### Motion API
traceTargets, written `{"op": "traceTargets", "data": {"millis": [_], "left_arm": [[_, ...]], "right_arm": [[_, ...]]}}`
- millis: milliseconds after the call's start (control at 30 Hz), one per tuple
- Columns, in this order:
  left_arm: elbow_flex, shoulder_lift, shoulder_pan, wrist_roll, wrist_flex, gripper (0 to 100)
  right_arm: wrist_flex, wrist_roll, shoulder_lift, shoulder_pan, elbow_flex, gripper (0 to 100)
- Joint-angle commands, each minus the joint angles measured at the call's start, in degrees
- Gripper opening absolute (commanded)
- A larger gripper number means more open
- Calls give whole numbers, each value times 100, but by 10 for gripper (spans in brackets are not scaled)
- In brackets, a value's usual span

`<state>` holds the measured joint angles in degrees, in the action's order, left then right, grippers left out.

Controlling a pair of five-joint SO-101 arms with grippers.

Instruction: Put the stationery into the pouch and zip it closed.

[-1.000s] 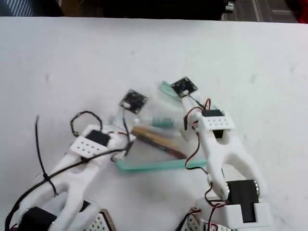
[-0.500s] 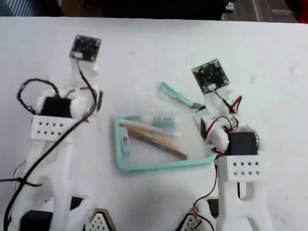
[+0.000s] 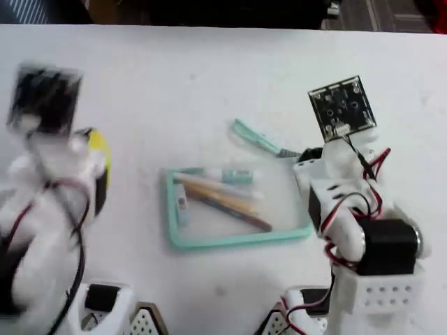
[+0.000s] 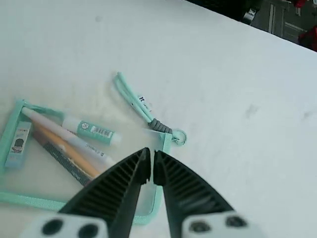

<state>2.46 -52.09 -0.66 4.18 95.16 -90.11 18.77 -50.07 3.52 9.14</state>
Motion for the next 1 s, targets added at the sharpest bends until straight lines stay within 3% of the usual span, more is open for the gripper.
{"op": "traceTargets", "data": {"millis": [0,467,967], "left_arm": [[273,-884,-13,0,202,22],[185,-2404,-48,273,642,22],[-1952,-5305,-48,290,466,22]], "right_arm": [[-127,-62,-312,13,-308,17],[-804,-70,-2070,259,-589,17],[-804,-70,-4998,312,-334,17]]}}
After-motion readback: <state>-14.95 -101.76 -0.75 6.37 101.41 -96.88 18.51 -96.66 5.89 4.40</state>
